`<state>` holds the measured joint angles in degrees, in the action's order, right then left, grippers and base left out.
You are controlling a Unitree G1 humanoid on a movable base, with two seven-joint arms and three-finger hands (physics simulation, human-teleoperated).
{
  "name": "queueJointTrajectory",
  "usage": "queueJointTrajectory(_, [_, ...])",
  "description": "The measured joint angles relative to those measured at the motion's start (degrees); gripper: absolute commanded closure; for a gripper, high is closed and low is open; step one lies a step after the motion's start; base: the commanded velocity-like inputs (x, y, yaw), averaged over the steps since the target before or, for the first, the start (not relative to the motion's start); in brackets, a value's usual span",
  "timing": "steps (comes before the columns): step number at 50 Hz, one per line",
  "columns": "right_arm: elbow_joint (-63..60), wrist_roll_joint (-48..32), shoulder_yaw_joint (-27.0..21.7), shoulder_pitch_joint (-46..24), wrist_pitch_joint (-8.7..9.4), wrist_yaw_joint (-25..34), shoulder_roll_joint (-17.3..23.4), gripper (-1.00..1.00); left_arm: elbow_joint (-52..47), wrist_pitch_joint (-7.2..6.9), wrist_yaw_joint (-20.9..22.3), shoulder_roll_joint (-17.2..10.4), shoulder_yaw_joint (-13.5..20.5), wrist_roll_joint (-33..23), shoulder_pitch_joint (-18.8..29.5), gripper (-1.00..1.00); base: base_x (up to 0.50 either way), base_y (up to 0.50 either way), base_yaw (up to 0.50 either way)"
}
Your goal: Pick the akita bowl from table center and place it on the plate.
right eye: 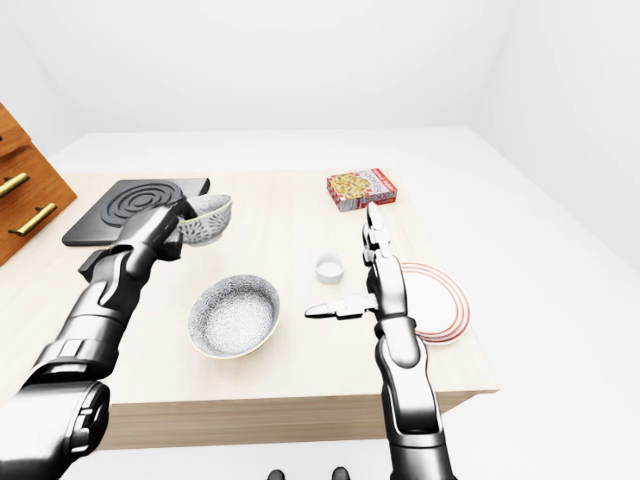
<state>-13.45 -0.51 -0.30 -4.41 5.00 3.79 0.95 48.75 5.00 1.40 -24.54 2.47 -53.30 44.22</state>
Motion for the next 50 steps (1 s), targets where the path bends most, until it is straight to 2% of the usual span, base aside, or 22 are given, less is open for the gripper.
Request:
queueJointTrajectory(7, [-1.98, -0.65, -0.39, -0.89, 0.00, 0.31, 0.66, -1.00, -12.09, 0.00, 9.20, 0.92, 1.25, 1.71, -2.39, 1.00, 0.00, 0.00, 0.00])
queueJointTrajectory(12, [-3.08, -3.38, -0.74, -3.94, 0.00, 1.64, 2.24, -1.00, -19.14, 0.00, 14.41, 2.03, 1.64, 2.57, -4.09, 1.00, 0.00, 0.00, 0.00])
queueJointTrajectory(19, [-1.79, -8.53, -1.62, -12.58, 0.00, 6.54, 5.75, -1.00, -28.59, 0.00, 20.45, 3.61, 2.02, 3.34, -6.47, 1.00, 0.00, 0.00, 0.00])
queueJointTrajectory(25, [4.07, -14.43, -1.25, -21.74, 0.00, 13.33, 8.89, -1.00, -38.34, 0.00, 25.37, 5.62, 1.82, 3.15, -9.27, 1.00, 0.00, 0.00, 0.00])
queueJointTrajectory(38, [18.15, -27.58, -0.60, -36.02, 0.00, 25.40, 11.24, -1.00, -53.02, 0.00, 32.46, 9.83, 0.44, 2.01, -13.30, 1.00, 0.00, 0.00, 0.00])
queueJointTrajectory(50, [28.60, -33.52, -0.89, -41.93, 0.00, 28.20, 11.33, -1.00, -60.38, 0.00, 36.00, 12.46, -0.73, 1.58, -15.23, 1.00, 0.00, 0.00, 0.00])
